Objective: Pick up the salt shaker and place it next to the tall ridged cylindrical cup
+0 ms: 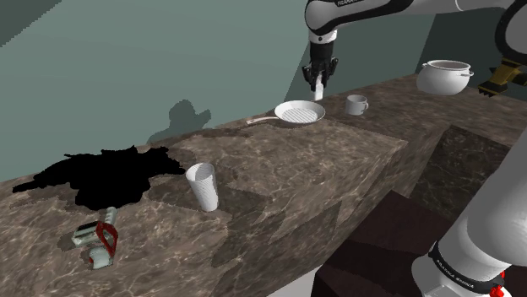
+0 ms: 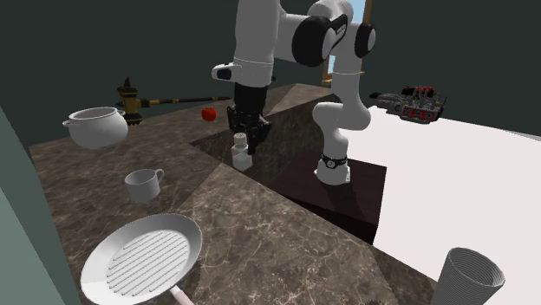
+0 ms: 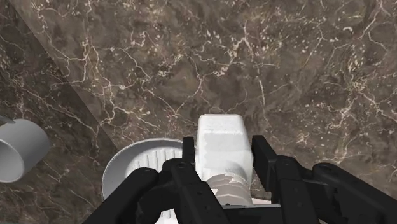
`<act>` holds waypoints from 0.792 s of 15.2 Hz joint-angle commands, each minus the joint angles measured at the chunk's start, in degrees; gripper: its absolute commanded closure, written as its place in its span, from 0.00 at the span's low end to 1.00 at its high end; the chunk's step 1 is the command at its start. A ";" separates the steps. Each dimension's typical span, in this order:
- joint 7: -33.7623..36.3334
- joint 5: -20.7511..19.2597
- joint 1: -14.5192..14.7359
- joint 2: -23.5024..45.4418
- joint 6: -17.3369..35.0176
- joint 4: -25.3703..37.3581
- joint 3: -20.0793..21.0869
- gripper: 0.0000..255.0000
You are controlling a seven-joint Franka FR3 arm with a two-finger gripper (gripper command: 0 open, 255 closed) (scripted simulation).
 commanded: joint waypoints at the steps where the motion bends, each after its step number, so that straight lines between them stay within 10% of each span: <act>1: 2.91 -0.39 1.47 -0.96 -0.53 -0.75 1.33 1.00; 12: 17.57 -1.34 8.98 -0.04 -3.10 0.84 8.50 1.00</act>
